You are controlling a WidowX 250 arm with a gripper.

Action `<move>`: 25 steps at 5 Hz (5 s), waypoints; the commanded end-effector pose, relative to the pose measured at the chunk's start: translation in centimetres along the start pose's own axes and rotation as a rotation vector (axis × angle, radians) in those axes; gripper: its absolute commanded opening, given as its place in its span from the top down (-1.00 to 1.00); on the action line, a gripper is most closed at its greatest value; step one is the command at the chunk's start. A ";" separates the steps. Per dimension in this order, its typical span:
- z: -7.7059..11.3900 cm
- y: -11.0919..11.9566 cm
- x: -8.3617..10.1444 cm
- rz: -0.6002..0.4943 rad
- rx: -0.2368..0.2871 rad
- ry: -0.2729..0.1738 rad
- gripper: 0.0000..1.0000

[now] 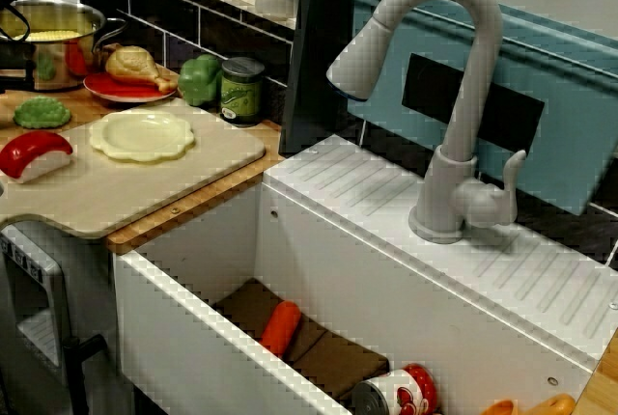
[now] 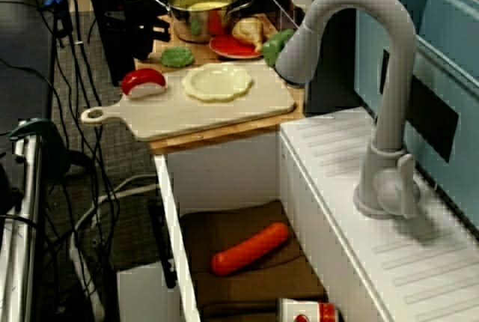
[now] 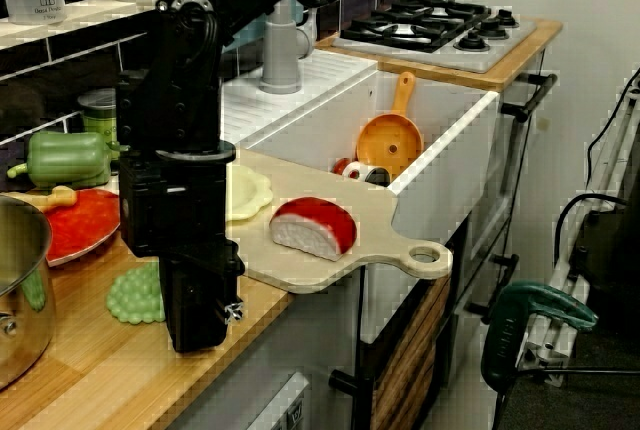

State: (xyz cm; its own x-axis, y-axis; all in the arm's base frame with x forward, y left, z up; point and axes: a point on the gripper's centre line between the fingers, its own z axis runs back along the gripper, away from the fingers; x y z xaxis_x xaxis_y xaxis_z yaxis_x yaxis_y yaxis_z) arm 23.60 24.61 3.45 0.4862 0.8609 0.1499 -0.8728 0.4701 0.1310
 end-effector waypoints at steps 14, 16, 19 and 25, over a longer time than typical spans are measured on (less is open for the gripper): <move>2.7 -5.8 2.2 0.123 -0.145 0.022 1.00; 3.6 -5.0 2.1 0.109 -0.165 0.026 -1.00; 7.2 -4.1 0.1 -0.004 -0.250 0.053 -1.00; 8.8 -6.1 -2.3 -0.574 -0.330 0.038 -1.00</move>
State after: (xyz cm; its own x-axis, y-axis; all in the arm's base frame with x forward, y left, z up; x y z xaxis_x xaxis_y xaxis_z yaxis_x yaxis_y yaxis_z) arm 28.07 16.94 9.62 0.8807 0.4677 0.0745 -0.4559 0.8798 -0.1345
